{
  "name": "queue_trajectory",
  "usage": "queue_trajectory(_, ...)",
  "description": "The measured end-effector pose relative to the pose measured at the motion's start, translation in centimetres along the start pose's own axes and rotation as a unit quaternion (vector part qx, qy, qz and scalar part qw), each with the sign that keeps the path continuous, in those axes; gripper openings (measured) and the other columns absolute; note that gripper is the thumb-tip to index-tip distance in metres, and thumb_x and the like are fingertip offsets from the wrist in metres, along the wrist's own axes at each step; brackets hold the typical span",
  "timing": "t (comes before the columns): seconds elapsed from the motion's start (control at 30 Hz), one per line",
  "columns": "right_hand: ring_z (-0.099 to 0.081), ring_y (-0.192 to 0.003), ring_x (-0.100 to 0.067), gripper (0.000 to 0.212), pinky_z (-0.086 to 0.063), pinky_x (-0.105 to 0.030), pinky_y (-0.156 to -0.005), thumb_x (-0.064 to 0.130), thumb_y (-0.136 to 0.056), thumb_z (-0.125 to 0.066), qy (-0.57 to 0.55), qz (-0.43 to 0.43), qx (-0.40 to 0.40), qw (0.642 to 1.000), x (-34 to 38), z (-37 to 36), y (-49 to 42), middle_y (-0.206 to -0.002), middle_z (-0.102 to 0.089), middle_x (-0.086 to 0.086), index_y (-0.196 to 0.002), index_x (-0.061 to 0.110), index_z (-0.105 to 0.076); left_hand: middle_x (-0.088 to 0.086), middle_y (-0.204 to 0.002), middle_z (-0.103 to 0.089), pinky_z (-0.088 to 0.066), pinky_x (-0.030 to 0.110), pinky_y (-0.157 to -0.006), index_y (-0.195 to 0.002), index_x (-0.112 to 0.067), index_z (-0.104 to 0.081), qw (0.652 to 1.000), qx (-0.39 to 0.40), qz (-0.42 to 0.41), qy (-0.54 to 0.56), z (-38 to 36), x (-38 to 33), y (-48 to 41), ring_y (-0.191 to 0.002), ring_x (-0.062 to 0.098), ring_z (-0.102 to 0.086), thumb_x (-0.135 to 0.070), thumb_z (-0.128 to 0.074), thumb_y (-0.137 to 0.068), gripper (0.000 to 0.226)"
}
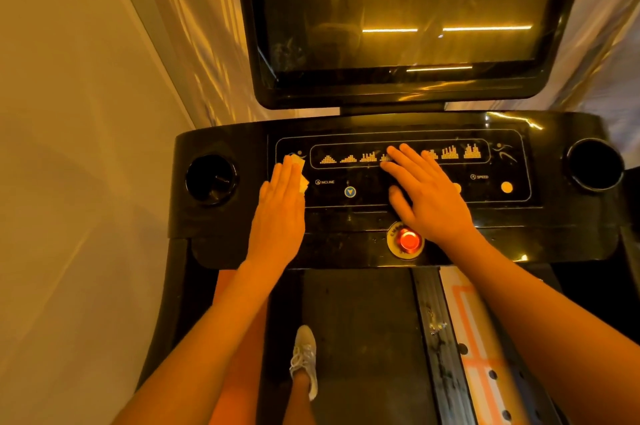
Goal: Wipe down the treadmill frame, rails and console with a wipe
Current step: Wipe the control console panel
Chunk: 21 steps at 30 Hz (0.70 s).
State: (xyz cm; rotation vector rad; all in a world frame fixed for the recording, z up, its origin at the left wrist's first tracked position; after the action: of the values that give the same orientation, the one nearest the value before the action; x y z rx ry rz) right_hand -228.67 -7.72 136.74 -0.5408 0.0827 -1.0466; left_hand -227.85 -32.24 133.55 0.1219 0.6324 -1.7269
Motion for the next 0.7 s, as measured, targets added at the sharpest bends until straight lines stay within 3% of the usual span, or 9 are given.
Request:
queue_trajectory(0.17, -0.026, -0.154, -0.025, 0.051, -0.016, -0.046, -0.126, 0.035, -0.104, -0.04, -0.003, 0.005, -0.003, 1.0, 0.1, 0.0, 0.0, -0.161, -0.04, -0.008, -0.149, 0.014, -0.051, 0.006, -0.167, -0.016, -0.025, 0.05, -0.12, -0.161, -0.015, -0.017, 0.999, -0.016, 0.038, -0.018, -3.2, 0.5, 9.4, -0.154, 0.022, -0.01, -0.023, -0.028, -0.105, 0.057)
queue_trajectory(0.3, -0.027, -0.154, -0.026, 0.049, -0.017, -0.047, -0.126, 0.032, -0.103, -0.043, 0.0, 0.01, -0.007, 1.0, 0.1, 0.0, -0.1, -0.161, -0.04, -0.008, -0.148, 0.014, -0.051, 0.003, -0.167, -0.009, -0.009, 0.048, -0.122, -0.16, -0.034, 0.011, 0.999, -0.022, 0.023, 0.001, -2.5, -0.1, 6.8, -0.155, 0.022, -0.006, -0.028, -0.02, -0.108, 0.06)
queue_trajectory(0.47, -0.027, -0.153, -0.027, 0.05, -0.018, -0.049, -0.126, 0.033, -0.104, -0.043, -0.002, 0.011, -0.004, 1.0, 0.0, 0.0, 0.0, -0.161, -0.04, -0.009, -0.149, 0.013, -0.051, 0.004, -0.167, -0.005, -0.008, 0.046, -0.124, -0.159, -0.019, -0.004, 0.998, -0.014, 0.054, -0.014, -1.7, -0.7, 3.2, -0.154, 0.022, -0.003, -0.025, -0.025, -0.106, 0.058)
queue_trajectory(0.7, -0.027, -0.153, -0.026, 0.049, -0.018, -0.048, -0.126, 0.031, -0.104, -0.044, -0.006, 0.014, -0.005, 1.0, -0.1, 0.0, 0.0, -0.161, -0.04, -0.009, -0.149, 0.013, -0.05, 0.004, -0.169, -0.013, -0.018, 0.049, -0.119, -0.163, -0.023, 0.003, 0.999, -0.005, 0.008, -0.039, -4.3, -1.1, 13.2, -0.156, 0.021, -0.007, -0.032, -0.016, -0.11, 0.057)
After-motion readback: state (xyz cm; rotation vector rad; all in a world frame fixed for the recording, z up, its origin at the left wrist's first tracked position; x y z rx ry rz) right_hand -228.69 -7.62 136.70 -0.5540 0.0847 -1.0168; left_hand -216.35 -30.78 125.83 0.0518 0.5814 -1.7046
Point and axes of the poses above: each hand's wrist, its own y-axis away from the middle knuckle, its own z-axis out of the back of the hand, x = y × z, the point moved 8 cm from there along -y, towards the middle knuckle
